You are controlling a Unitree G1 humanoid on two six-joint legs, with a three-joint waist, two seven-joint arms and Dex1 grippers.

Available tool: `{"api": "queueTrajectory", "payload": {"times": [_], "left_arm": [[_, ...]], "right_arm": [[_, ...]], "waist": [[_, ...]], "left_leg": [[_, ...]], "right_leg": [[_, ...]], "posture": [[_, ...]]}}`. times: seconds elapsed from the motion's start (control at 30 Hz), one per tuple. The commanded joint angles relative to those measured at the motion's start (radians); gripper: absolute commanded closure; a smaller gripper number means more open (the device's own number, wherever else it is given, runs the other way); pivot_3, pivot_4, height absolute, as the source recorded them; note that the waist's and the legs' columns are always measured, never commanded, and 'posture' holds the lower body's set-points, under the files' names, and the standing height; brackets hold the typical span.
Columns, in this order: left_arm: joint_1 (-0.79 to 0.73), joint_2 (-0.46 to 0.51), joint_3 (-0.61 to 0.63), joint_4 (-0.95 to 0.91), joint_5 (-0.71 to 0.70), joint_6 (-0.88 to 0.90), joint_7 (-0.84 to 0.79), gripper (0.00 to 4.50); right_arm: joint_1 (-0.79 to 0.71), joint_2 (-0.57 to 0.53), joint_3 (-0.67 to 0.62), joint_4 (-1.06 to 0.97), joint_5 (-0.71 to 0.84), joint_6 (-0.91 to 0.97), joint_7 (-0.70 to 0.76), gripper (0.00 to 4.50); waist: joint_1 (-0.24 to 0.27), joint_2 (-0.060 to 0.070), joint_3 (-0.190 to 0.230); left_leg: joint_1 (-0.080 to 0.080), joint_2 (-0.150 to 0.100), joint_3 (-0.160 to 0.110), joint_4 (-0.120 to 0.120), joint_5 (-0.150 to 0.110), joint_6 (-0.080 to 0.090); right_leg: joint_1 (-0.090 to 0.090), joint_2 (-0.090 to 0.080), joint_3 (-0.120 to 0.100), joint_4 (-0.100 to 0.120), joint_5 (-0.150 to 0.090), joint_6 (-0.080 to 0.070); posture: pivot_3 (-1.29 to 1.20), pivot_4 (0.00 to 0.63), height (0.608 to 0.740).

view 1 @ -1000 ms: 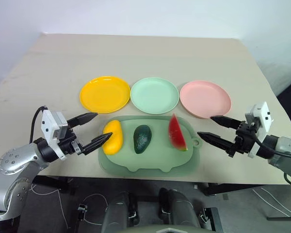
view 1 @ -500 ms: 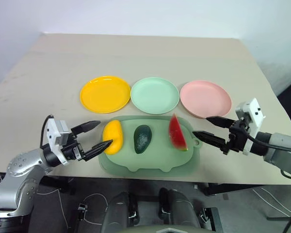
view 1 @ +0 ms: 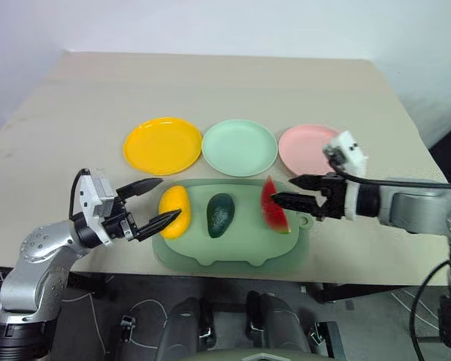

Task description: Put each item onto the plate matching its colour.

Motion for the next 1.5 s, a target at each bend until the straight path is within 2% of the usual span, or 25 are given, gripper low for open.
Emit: {"api": "queueTrajectory", "payload": {"times": [0.03, 0.37, 0.57, 0.8, 0.9, 1.07, 1.23, 1.4, 1.5], "left_arm": [[-0.004, -0.006, -0.003, -0.005, 0.007, -0.029, -0.008, 0.05], [0.004, -0.029, -0.022, 0.028, 0.029, -0.074, -0.014, 0.05], [0.028, -0.044, -0.024, 0.037, 0.041, -0.122, -0.026, 0.05], [0.074, -0.042, -0.012, -0.001, 0.031, -0.138, -0.022, 0.05], [0.083, -0.036, -0.003, -0.010, 0.029, -0.138, -0.017, 0.00], [0.105, -0.036, 0.000, -0.047, 0.029, -0.133, -0.003, 0.00], [0.131, -0.024, 0.013, -0.094, 0.020, -0.117, 0.015, 0.00], [0.139, -0.006, 0.028, -0.124, 0.001, -0.096, 0.030, 0.00], [0.092, 0.001, 0.025, -0.070, 0.004, -0.094, 0.020, 0.00]], "right_arm": [[-0.050, 0.014, 0.052, 0.046, 0.025, 0.039, -0.110, 0.00], [-0.122, 0.066, 0.126, 0.168, 0.059, 0.088, -0.254, 0.00], [-0.156, 0.123, 0.184, 0.223, -0.026, 0.148, -0.309, 0.00], [-0.167, 0.177, 0.206, 0.239, -0.188, 0.213, -0.271, 0.00], [-0.172, 0.180, 0.219, 0.225, -0.250, 0.228, -0.227, 0.63], [-0.177, 0.165, 0.251, 0.174, -0.325, 0.228, -0.123, 2.22], [-0.186, 0.129, 0.242, 0.113, -0.347, 0.228, -0.026, 2.22], [-0.257, 0.095, 0.115, 0.116, -0.338, 0.228, 0.054, 2.22], [-0.329, 0.075, 0.051, 0.184, -0.366, 0.228, 0.092, 2.22]], "waist": [[0.000, 0.000, 0.000], [0.000, 0.000, 0.000], [-0.002, 0.000, 0.000], [-0.002, 0.000, -0.001], [-0.002, 0.000, -0.001], [-0.002, 0.001, -0.001], [-0.002, 0.001, -0.001], [-0.001, 0.001, 0.000], [0.000, 0.002, 0.000]], "left_leg": [[0.000, 0.000, 0.000, 0.000, 0.000, 0.000], [0.000, 0.000, 0.001, 0.000, 0.000, 0.000], [0.000, 0.001, 0.001, 0.000, 0.000, 0.000], [0.000, 0.001, 0.001, 0.000, 0.000, 0.000], [0.000, 0.001, 0.001, 0.000, 0.000, 0.000], [0.000, 0.001, 0.001, 0.000, 0.000, 0.000], [-0.001, 0.001, 0.001, -0.001, 0.000, 0.000], [-0.001, 0.001, 0.001, -0.001, 0.000, 0.000], [-0.001, 0.001, 0.002, -0.001, 0.000, 0.000]], "right_leg": [[0.000, 0.000, 0.000, 0.000, 0.000, 0.000], [0.000, 0.000, 0.000, 0.001, 0.002, 0.003], [-0.001, 0.001, 0.000, 0.001, 0.002, 0.003], [0.000, 0.001, 0.000, 0.001, 0.002, 0.003], [0.000, 0.001, 0.000, 0.001, 0.001, 0.003], [-0.001, 0.001, 0.000, 0.001, 0.001, 0.002], [-0.002, 0.001, 0.000, 0.001, 0.001, 0.002], [-0.003, 0.001, 0.000, 0.001, 0.001, 0.002], [-0.003, 0.001, 0.000, 0.001, 0.001, 0.002]], "posture": [[0.00, 0.150, 0.696], [0.00, 0.150, 0.696], [0.00, 0.150, 0.696], [0.00, 0.150, 0.696], [0.00, 0.150, 0.696], [0.00, 0.150, 0.696], [0.00, 0.150, 0.696], [0.00, 0.150, 0.696], [0.00, 0.150, 0.696]]}}
